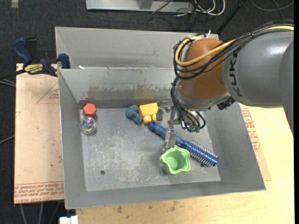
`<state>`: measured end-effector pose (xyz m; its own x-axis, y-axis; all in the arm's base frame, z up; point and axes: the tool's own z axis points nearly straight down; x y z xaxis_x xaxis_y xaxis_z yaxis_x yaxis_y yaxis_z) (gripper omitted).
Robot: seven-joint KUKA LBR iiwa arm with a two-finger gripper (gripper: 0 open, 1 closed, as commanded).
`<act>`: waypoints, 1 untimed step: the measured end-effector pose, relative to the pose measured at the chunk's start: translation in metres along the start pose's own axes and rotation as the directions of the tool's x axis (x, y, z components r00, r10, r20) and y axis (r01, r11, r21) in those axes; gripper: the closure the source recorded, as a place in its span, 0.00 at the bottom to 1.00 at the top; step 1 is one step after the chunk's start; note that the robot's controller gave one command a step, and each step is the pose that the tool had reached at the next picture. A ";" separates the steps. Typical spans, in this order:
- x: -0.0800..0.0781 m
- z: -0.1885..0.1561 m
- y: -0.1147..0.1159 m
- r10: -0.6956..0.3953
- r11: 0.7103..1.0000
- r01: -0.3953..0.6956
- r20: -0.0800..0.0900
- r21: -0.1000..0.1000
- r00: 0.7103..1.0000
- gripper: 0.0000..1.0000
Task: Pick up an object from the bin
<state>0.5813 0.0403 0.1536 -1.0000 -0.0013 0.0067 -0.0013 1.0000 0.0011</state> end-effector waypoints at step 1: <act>0.025 0.085 -0.075 -0.092 0.996 0.092 0.011 0.002 0.996 0.00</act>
Offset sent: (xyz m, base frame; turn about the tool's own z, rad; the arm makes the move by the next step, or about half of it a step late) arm -0.0265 -0.0724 -0.0836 -0.0989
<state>0.5555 -0.0351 0.0685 -0.9957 -0.0928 -0.0043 -0.0928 0.9957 0.0001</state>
